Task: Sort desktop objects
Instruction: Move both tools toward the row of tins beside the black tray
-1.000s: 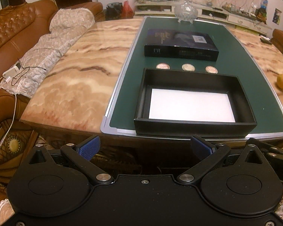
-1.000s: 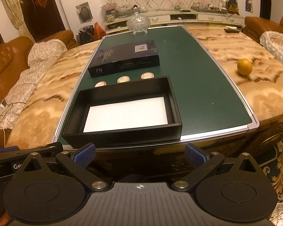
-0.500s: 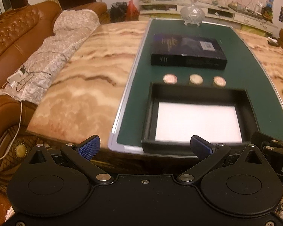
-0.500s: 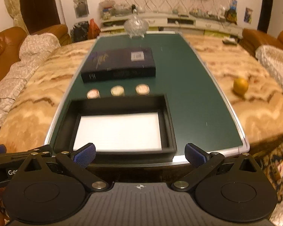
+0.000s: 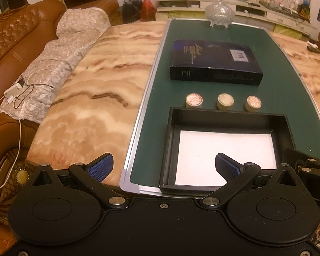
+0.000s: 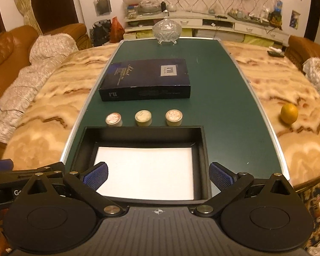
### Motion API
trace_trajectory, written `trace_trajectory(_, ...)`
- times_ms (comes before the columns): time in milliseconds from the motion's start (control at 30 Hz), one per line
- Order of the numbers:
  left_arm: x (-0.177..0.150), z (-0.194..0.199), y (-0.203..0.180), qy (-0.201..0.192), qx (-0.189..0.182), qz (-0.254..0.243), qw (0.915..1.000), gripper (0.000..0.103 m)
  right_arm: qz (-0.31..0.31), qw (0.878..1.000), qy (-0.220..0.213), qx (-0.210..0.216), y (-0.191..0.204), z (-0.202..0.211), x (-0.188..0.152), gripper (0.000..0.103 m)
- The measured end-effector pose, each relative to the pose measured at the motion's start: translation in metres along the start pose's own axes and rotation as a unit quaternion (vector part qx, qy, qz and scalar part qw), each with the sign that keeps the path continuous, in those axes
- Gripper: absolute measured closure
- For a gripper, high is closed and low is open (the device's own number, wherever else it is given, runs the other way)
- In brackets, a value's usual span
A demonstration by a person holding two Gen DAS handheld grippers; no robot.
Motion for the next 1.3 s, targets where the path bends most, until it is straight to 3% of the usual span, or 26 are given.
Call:
trace_trajectory(233,0.003,-0.019,-0.005,0.005,-0.006,-0.005,1.0000,0.000,0.005,1.000,0.008,-0.015,-0.003,-0.016,0.004,0.000)
trace_trajectory(833,0.019,-0.056,-0.022,0.002,-0.009,-0.025,0.9996,0.000,-0.038,0.998,0.040,0.012,-0.018,-0.059,0.011,0.000)
trace_trajectory(1300,0.017,-0.082,-0.026,0.029,-0.021,-0.022,0.9991,0.000,-0.041,0.998,0.054,0.008,-0.022,-0.080,0.006,0.000)
Point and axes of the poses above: each gripper's, at about its wrist camera, not at the fingertips, and z roughly against the way its jaws point, y to its left, x to its top, the point moved 8 cm from there along -z, roughly the way its jaws point, and after that the axes turned 3 degrees about -z, right-handed, at the moved point
